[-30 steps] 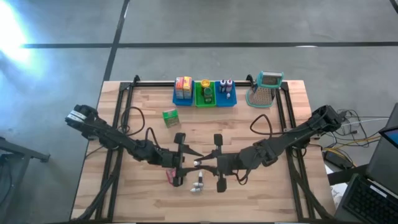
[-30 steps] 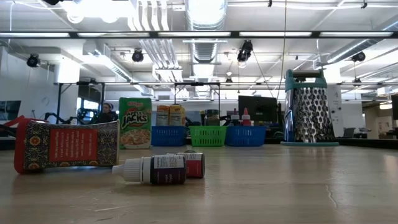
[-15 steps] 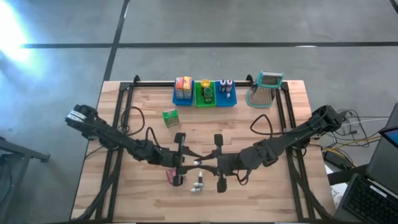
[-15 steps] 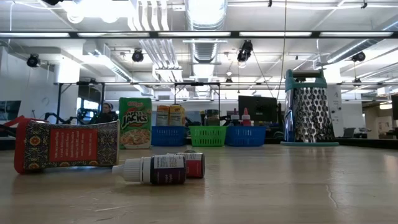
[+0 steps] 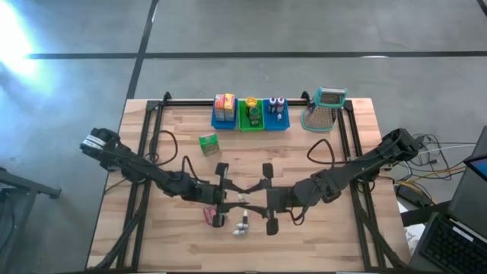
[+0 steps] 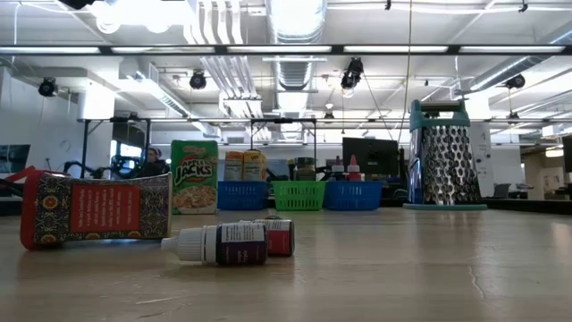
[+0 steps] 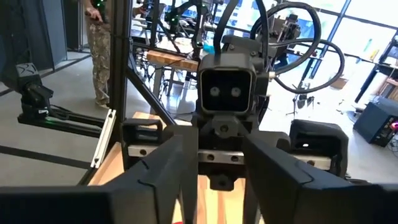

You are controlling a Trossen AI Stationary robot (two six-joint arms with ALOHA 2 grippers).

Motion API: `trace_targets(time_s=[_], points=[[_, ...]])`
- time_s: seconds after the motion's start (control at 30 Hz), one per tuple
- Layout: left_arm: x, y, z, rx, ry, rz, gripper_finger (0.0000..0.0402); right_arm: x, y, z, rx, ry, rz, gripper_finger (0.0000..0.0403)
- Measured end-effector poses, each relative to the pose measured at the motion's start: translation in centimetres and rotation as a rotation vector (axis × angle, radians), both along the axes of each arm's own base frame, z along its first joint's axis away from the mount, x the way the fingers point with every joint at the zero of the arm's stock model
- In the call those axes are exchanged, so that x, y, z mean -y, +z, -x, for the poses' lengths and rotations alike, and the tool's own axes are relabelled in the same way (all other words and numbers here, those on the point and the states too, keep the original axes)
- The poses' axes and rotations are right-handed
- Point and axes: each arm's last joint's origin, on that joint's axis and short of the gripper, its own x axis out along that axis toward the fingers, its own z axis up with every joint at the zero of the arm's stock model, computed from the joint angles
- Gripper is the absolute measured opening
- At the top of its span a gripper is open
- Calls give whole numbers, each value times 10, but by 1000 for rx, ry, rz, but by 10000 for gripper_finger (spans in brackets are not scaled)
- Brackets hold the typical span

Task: Pick & Place Kitchen Items
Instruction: Put the small green food bottle coloring into the right blue bin, then put the small green food coloring bottle into the right blue bin

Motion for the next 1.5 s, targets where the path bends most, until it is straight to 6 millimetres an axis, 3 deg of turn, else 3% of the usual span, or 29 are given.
trace_targets(time_s=[0.27, 0.4, 0.6, 0.9, 1.2, 1.5], points=[[0, -5, -1, -57, 10, -23, 137, 1, -1, 1, -19, -4, 13, 218], [-4, -9, 1, -156, 125, -69, 138, 6, -2, 9, -89, -68, 25, 223], [-16, -11, 18, -385, 297, -47, 138, 11, -14, 16, -233, -140, -19, 206], [-29, -22, 45, -629, 332, 32, 138, 16, -31, 16, -322, -266, -52, 175], [-41, -37, 67, -632, 427, 84, 138, 22, -45, 20, -446, -303, -64, 157], [-48, -36, 83, -591, 452, 172, 138, 22, -59, 12, -483, -333, -169, 138]])
